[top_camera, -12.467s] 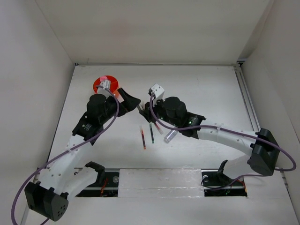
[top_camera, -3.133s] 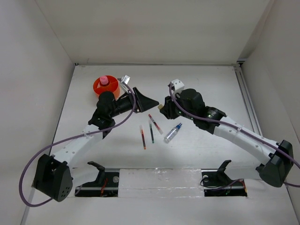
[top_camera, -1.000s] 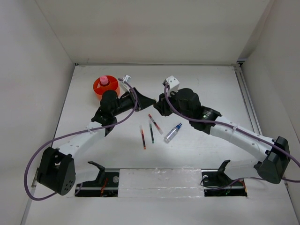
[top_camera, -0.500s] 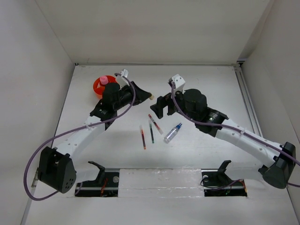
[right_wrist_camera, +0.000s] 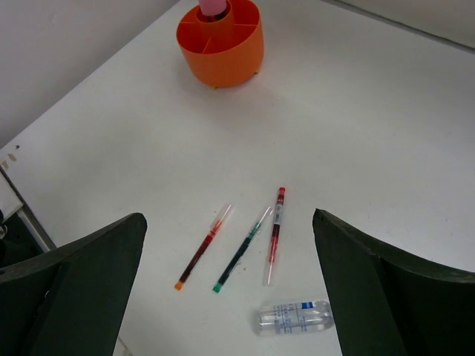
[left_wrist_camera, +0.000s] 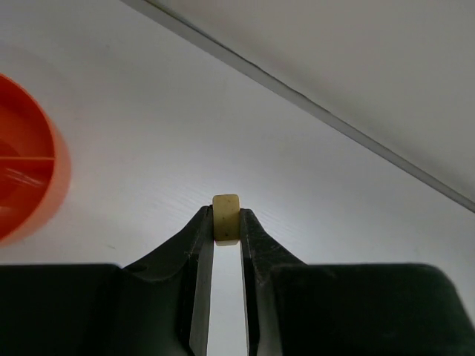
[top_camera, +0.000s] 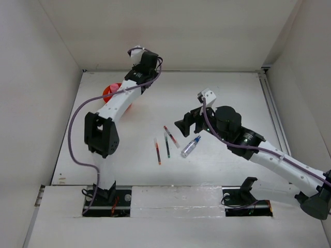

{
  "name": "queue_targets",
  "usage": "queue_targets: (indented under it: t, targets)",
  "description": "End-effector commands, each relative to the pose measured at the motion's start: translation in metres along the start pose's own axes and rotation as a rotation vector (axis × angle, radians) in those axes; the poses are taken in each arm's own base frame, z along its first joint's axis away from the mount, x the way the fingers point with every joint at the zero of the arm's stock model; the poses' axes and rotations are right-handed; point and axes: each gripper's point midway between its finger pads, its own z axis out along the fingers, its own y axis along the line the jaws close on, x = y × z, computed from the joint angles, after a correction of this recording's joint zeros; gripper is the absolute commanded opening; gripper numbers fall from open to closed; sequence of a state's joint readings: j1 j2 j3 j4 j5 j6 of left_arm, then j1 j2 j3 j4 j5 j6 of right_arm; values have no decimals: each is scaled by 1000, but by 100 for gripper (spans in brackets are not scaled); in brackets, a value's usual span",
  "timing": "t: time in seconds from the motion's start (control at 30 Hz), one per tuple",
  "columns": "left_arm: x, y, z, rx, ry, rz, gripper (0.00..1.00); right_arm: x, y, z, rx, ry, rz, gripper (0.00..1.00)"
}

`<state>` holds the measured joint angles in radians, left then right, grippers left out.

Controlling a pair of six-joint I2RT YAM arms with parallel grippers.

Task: Sort the stationery into containers
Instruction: Place the stationery in the storage box.

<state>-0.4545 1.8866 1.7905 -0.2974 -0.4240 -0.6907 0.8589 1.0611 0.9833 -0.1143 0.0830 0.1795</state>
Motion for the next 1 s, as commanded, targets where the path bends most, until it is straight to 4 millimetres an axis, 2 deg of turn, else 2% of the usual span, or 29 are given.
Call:
queue_targets:
  t: [0.0,0.07,0.1,0.27,0.37,0.4,0.47,0.57,0.7,0.8,0.83,0.97]
  targets:
    - [-24,41,12,-252,-64,76,0,-16,2,-18,-3,-61,-2,100]
    - [-28,47,17,-289,-69,84,0,-9,-2,-20,11,-39,-4,100]
    - [-36,52,22,-306,-90,75,0,-7,-2,-23,10,-41,-4,100]
    - [-45,61,27,-324,-97,94,0,-5,-3,-25,10,-41,-4,100]
    - [-38,78,39,-372,-70,110,0,1,-3,-20,15,-19,3,100]
    - [-41,82,40,-379,-72,106,0,3,-1,-16,0,-13,2,100]
    - [-32,92,42,-407,-57,142,0,8,1,-13,-9,1,1,100]
    - [-41,99,45,-421,-78,126,0,7,3,-7,-18,5,1,100]
    - [-51,123,54,-458,-71,110,0,12,6,-5,-35,21,0,100]
    - [-57,128,56,-452,-67,92,0,9,7,-4,-37,12,1,100]
    - [-57,128,56,-452,-67,92,0,17,5,-2,-33,30,0,100]
    - [-55,131,59,-464,-66,97,0,17,5,-2,-33,30,0,100]
